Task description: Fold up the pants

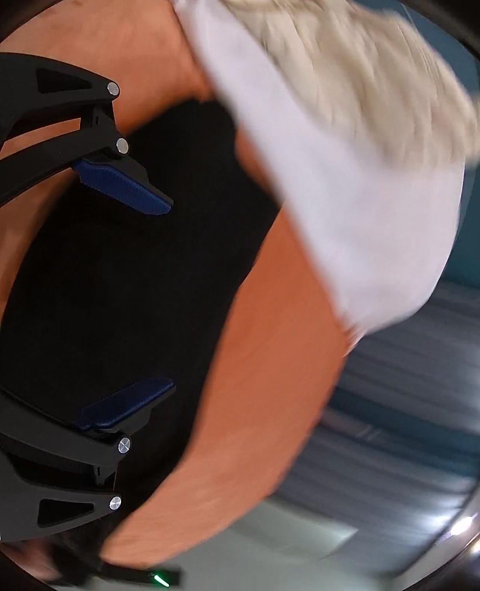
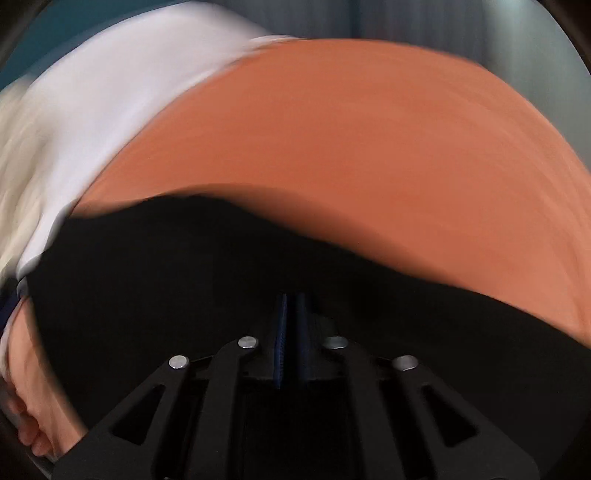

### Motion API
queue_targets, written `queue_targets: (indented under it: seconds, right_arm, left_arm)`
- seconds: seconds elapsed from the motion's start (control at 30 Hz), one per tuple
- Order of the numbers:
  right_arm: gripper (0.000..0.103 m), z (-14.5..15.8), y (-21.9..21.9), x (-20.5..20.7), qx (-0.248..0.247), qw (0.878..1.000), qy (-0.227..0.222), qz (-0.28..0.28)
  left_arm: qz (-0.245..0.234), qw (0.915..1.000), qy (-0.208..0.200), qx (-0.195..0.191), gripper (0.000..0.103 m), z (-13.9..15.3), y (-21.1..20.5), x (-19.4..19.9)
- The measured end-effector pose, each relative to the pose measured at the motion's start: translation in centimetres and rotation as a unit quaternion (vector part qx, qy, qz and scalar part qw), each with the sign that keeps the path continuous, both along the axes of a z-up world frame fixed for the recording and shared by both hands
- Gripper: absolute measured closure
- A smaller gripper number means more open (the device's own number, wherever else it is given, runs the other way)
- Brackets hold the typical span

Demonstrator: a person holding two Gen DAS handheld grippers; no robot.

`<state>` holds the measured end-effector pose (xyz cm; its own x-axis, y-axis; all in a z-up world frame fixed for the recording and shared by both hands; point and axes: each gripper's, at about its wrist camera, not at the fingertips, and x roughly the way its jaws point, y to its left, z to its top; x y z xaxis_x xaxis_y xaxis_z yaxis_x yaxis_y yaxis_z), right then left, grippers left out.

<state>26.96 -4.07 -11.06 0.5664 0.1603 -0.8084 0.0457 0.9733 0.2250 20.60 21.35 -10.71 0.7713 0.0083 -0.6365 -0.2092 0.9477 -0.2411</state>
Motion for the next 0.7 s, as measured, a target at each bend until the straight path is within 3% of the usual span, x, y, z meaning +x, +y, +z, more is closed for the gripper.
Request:
queue_targets:
  seconds: [0.03,0.07,0.13,0.2,0.23,0.27,0.3,0.33,0.37,0.43,0.5,0.63,0.7]
  right_arm:
    - [0.097,1.4,-2.9,-1.5,-0.01,0.999,-0.014,-0.045]
    - [0.096,2.3,-3.7,-2.4,-0.028,0.998,-0.027,-0.052]
    - [0.096,2.8,-5.3,-4.4,-0.01,0.999,-0.03,-0.02]
    - [0.092,1.8,-7.1,-5.2,-0.048,0.999,-0.006,-0.008]
    - [0.092,1.1,-9.6,-5.8,-0.089,0.996,0.001,-0.027]
    - [0.103,1.2,-12.3,-6.8,-0.069,0.997,-0.01,-0.045]
    - [0.103,1.8,-14.3,-7.7,-0.045,0.996,-0.014,-0.073]
    - [0.095,2.8,-15.9,-9.0,-0.049,0.993,-0.022,-0.109]
    - [0.094,3.6,-16.8,-10.2,-0.061,0.99,-0.032,-0.122]
    - [0.09,4.0,-17.9,-12.1,-0.078,0.992,-0.038,-0.09]
    - [0.084,2.9,-19.8,-13.0,-0.152,0.983,-0.011,-0.103]
    - [0.081,4.0,-25.0,-16.5,-0.13,0.975,-0.036,-0.177]
    - [0.081,4.5,-25.2,-17.2,-0.131,0.974,-0.057,-0.174]
  left_arm:
    - [-0.031,0.9994,0.016,0.002,0.016,-0.2,-1.5,0.4]
    - [-0.073,0.9969,0.031,-0.001,0.016,-0.4,-3.8,0.8]
    - [-0.103,0.9939,0.035,0.019,0.016,-0.2,-6.9,0.9]
    - [-0.141,0.9881,0.033,0.052,0.016,0.1,-10.7,0.8]
    - [-0.155,0.9852,0.038,0.063,0.016,0.0,-12.3,0.8]
    - [-0.171,0.9814,0.045,0.075,0.016,-0.4,-13.9,0.8]
    - [-0.182,0.9777,0.056,0.089,0.016,-1.0,-15.5,0.8]
    - [-0.186,0.9755,0.065,0.098,0.016,-1.4,-16.6,0.8]
    - [-0.188,0.9727,0.075,0.112,0.016,-2.1,-17.7,0.8]
    - [-0.186,0.9689,0.089,0.136,0.016,-3.0,-19.2,1.0]
    - [-0.178,0.9668,0.089,0.16,0.016,-3.2,-20.7,1.0]
    - [-0.158,0.9656,0.087,0.188,0.011,-3.5,-21.5,0.8]
    - [-0.154,0.9659,0.087,0.189,0.01,-3.4,-21.6,0.8]
